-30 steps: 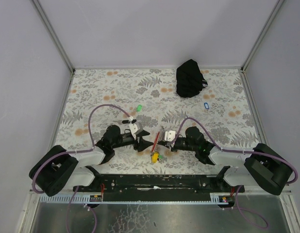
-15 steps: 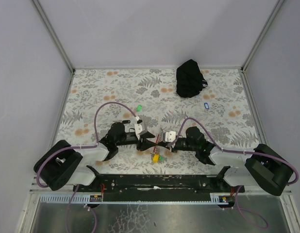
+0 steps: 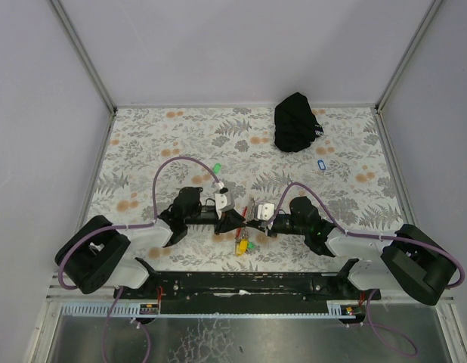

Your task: Put the keys on the keyring

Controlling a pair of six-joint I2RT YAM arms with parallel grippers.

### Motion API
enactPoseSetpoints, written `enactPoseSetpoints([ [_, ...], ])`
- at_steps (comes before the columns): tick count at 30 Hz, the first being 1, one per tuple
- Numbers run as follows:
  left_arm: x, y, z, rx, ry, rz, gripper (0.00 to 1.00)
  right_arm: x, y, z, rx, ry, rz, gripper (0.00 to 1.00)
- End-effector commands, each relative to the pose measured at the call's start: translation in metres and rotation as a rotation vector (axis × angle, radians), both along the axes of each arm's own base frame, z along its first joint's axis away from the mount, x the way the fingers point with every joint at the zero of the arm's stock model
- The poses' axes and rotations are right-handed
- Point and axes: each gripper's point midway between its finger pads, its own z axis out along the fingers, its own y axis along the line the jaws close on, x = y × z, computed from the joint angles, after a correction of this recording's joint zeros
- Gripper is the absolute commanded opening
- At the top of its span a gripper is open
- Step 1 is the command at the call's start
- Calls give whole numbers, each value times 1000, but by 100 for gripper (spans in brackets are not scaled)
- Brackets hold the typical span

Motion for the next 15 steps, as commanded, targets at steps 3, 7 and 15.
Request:
enactPoseSetpoints([
  [3, 2, -4, -2, 28, -26, -20, 19, 3, 11, 35, 102, -73, 34, 0],
  [7, 2, -5, -1, 28, -29, -23, 17, 1, 11, 37, 106, -71, 41, 0],
  [15, 4, -6, -2, 39, -26, -20, 9, -1, 12, 38, 113, -69, 54, 0],
])
